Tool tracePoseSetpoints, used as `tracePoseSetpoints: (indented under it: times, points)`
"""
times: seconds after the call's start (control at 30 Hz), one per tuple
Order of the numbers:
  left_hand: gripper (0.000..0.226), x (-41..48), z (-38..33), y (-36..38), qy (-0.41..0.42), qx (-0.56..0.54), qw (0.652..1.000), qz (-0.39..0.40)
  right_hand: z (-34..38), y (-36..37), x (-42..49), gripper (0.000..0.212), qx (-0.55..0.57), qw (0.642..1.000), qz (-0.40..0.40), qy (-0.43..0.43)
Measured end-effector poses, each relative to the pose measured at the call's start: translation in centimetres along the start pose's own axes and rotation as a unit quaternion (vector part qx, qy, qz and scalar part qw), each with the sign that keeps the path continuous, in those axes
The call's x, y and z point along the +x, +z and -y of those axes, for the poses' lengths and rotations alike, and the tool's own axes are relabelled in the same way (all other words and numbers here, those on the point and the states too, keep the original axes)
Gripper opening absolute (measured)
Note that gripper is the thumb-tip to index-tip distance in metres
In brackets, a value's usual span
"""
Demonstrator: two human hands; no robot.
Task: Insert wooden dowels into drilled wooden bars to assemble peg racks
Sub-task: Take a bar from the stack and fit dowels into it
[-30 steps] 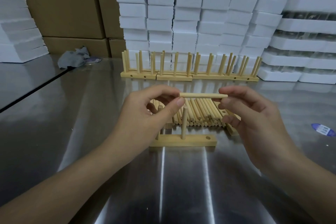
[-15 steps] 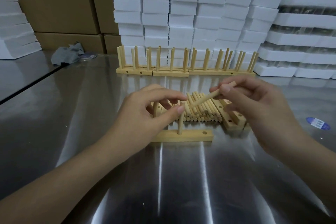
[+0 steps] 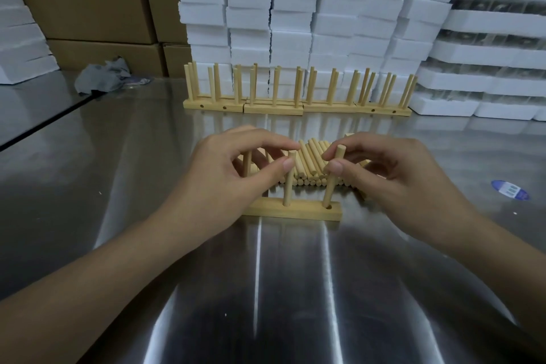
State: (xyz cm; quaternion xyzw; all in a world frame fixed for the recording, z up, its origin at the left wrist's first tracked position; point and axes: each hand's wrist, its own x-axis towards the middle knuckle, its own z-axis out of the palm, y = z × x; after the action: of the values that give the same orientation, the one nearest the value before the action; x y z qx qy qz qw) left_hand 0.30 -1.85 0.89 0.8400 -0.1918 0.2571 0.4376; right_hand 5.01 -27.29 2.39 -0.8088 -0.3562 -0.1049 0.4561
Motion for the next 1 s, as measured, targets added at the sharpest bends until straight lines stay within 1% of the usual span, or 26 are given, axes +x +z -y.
tracePoseSetpoints:
  times: [0.1,0.23,0.33,0.43,0.53,0.57,0.63,0.67,0.73,0.77,0.83,0.87,0.93,1.0]
  points:
    - [0.021,0.0,0.0,0.0,0.004,0.003,1.000,-0.003,0.2,-0.3,0.0,0.010,-0.011,1.000,0.006,-0.002]
    - [0.020,0.0,0.2,0.0,0.002,-0.003,1.000,-0.006,0.5,-0.7,-0.1,0.016,-0.008,1.000,0.029,0.006]
    - [0.021,0.0,0.3,-0.1,0.006,-0.002,1.000,-0.004,0.8,-0.7,-0.2,0.013,-0.007,0.999,0.050,0.006]
    - [0.021,0.0,0.4,0.0,0.002,-0.007,1.000,-0.005,0.8,-0.8,0.0,0.013,0.010,0.999,0.047,0.016]
    - [0.021,0.0,0.3,0.1,-0.004,-0.015,1.000,-0.002,0.7,-0.6,0.1,0.033,0.001,0.999,0.013,0.030]
    - [0.020,-0.1,0.2,0.2,-0.006,-0.017,1.000,-0.001,0.7,-0.4,0.1,0.036,-0.007,0.999,0.004,0.031]
    - [0.020,-0.1,0.1,0.2,-0.005,-0.018,1.000,0.001,0.6,-0.3,0.0,0.034,-0.023,0.999,0.006,0.030]
    - [0.020,-0.1,0.1,0.1,-0.004,-0.019,1.000,0.001,0.6,-0.3,0.1,0.031,-0.024,0.999,0.017,0.033]
    - [0.019,-0.1,0.1,0.1,-0.001,-0.023,1.000,0.002,0.4,-0.5,0.1,0.033,-0.005,0.997,0.055,0.052]
    - [0.019,-0.1,0.2,0.1,-0.002,-0.024,1.000,0.003,0.2,-0.6,0.1,0.031,0.013,0.995,0.075,0.062]
    - [0.019,-0.2,0.3,0.1,-0.005,-0.024,1.000,0.004,-0.1,-0.4,0.0,0.016,0.026,0.992,0.103,0.065]
    - [0.019,-0.1,0.3,0.1,-0.007,-0.025,1.000,0.003,-0.2,-0.2,0.0,0.016,0.023,0.992,0.103,0.065]
    - [0.019,-0.2,0.5,0.2,-0.011,-0.028,1.000,0.000,-0.3,0.6,0.0,0.030,0.014,0.995,0.073,0.063]
    - [0.019,-0.2,0.5,0.3,-0.011,-0.033,0.999,0.002,-0.3,1.1,-0.1,0.038,-0.007,0.997,0.049,0.065]
